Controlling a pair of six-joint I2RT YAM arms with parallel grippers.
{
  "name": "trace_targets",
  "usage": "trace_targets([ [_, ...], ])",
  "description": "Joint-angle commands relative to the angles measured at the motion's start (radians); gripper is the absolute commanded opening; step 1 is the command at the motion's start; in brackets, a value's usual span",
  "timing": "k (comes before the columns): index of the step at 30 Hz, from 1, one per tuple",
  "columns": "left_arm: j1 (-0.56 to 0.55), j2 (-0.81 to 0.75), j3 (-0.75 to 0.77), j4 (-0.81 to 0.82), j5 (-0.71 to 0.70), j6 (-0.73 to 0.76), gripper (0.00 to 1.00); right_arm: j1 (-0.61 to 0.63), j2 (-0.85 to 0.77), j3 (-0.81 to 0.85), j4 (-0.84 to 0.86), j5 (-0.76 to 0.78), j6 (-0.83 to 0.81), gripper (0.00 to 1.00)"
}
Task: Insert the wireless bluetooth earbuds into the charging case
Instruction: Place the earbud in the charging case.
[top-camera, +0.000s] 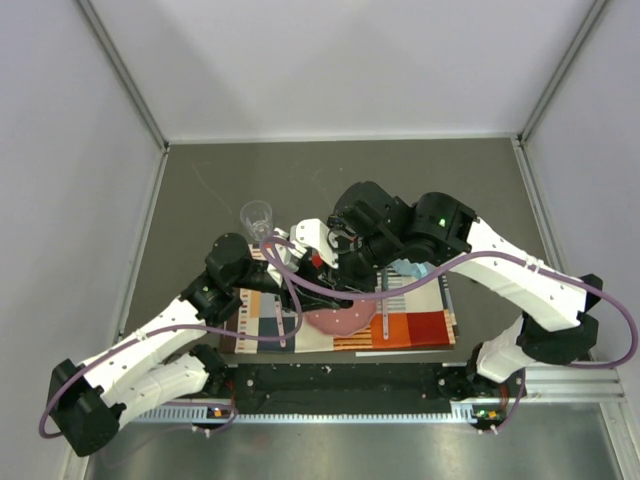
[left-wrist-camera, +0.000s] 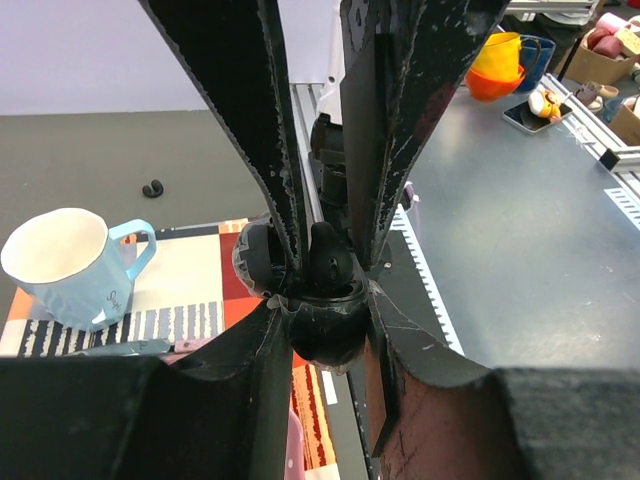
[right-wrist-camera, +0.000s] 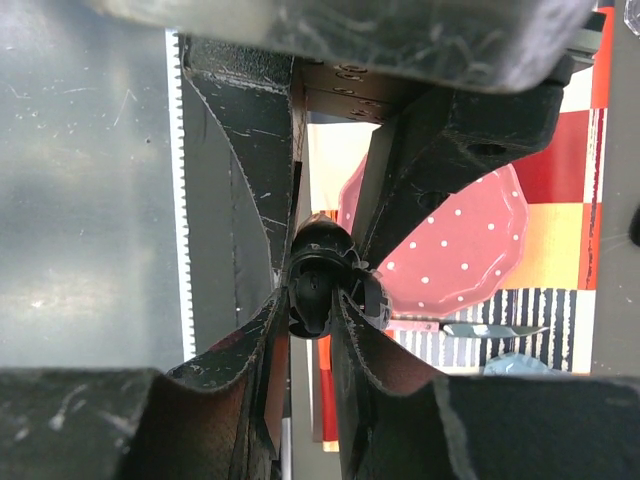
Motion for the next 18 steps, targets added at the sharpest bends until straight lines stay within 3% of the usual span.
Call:
trace_targets([
  [1,-0.005,-0.014,0.043,0.085,0.026,0.009,0.00,0.015,-0.024,0.042,0.089,-0.010,0.005,0.24],
  [18,-0.005,-0.043,-0.006,0.166,-0.043,-0.015,0.00,0.015,-0.044,0.061,0.158,0.042,0.051,0.22],
])
